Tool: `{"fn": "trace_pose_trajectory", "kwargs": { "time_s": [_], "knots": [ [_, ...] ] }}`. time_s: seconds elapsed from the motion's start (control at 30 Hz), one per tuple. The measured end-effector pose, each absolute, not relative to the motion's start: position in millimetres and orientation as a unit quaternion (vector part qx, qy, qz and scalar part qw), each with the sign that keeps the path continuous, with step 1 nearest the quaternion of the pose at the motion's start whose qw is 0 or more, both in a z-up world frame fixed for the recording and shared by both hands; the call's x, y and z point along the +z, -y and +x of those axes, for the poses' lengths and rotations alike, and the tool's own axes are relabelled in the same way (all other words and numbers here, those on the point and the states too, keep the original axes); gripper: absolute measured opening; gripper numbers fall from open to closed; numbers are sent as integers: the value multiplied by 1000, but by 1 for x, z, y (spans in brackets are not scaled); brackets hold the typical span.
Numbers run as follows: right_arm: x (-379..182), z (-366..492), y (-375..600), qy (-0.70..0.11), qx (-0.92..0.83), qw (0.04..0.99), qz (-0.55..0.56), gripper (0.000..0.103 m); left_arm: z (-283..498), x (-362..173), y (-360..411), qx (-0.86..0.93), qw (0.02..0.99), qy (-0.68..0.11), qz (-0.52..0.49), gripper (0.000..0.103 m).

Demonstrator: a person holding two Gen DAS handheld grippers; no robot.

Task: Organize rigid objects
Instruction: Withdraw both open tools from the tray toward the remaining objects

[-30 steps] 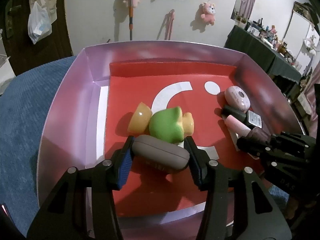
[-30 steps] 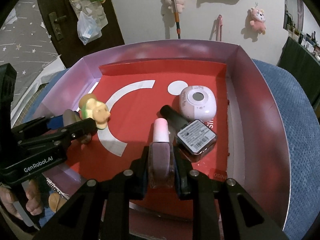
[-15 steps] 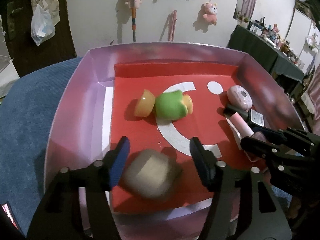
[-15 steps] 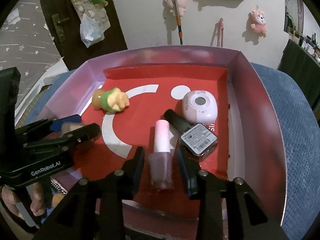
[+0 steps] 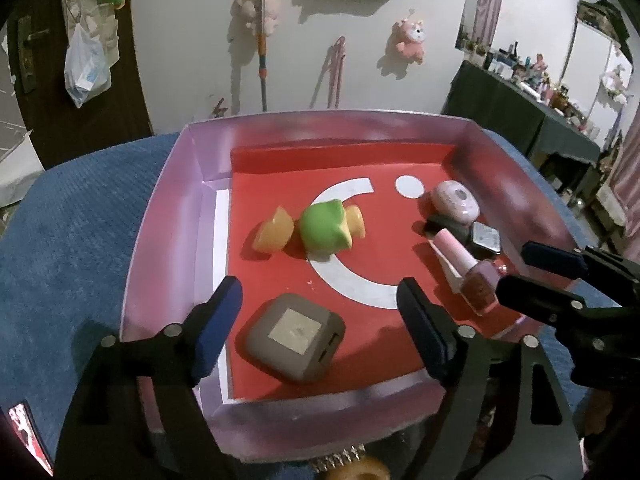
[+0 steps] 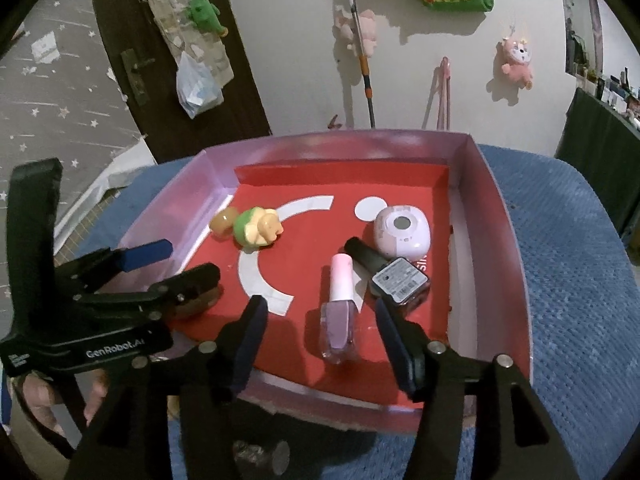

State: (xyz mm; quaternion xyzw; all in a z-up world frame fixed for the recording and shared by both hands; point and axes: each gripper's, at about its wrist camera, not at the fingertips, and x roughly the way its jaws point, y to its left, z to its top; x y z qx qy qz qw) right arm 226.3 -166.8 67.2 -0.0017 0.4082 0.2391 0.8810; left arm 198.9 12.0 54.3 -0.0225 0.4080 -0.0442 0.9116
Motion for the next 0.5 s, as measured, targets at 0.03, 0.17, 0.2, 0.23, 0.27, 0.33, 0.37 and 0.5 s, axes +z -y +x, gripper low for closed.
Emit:
{"fn": "trace_pose_trajectory", "kwargs": {
  "time_s": [0.03, 0.17, 0.2, 0.23, 0.27, 0.33, 0.37, 0.5],
  "knots": [
    [71, 223, 168, -404, 241, 882, 1, 67, 196, 57, -13, -41, 914, -403, -21, 91],
    [81, 214, 173, -389, 247, 887, 13, 72, 186, 65, -16, -34, 921, -388, -21, 95],
    [83, 212, 174, -386, 249, 888, 17, 74, 184, 67, -17, -34, 922, -386, -22, 96],
    [86, 210, 176, -381, 249, 890, 21, 77, 182, 68, -18, -34, 923, -384, -22, 96],
    [87, 208, 177, -379, 250, 891, 22, 80, 180, 70, -18, -32, 924, -381, -22, 96],
    [90, 203, 178, -373, 252, 893, 25, 85, 176, 73, -19, -30, 926, -376, -19, 96],
    [91, 201, 178, -371, 254, 893, 25, 89, 173, 74, -18, -28, 928, -372, -16, 97],
    [95, 193, 179, -362, 262, 894, 25, 97, 164, 79, -16, -24, 933, -358, -8, 103]
  ]
}}
